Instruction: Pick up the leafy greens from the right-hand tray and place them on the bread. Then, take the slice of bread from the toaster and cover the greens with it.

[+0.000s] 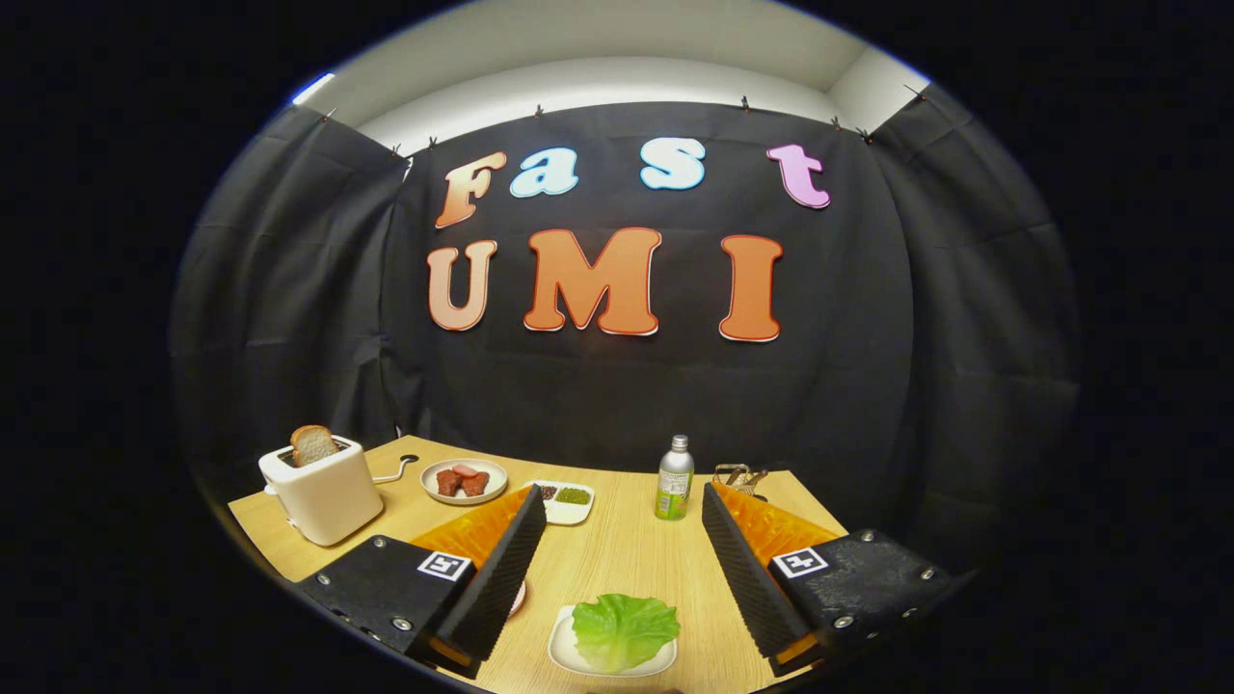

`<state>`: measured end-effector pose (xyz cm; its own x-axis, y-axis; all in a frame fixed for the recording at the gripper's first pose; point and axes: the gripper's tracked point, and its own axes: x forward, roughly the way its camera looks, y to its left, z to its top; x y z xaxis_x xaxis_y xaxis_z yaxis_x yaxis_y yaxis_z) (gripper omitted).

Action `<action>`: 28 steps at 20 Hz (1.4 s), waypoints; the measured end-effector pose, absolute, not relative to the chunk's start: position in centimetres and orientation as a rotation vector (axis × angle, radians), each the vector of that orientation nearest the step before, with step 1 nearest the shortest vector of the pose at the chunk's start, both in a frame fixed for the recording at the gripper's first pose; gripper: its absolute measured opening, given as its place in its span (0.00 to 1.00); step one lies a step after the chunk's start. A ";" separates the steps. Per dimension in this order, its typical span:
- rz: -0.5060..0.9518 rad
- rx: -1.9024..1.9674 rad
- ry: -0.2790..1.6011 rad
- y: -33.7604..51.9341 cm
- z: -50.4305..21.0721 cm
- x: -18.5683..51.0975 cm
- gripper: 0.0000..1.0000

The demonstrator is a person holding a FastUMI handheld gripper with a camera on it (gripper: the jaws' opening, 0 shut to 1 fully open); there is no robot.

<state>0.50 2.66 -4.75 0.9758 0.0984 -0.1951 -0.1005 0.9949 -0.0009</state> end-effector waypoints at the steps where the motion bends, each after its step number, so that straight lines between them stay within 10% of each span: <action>1: 0.108 -0.007 0.212 2.7 -5.1 0.6 0.98; 28: 0.201 -0.124 1.154 4.0 -28.4 -0.7 0.98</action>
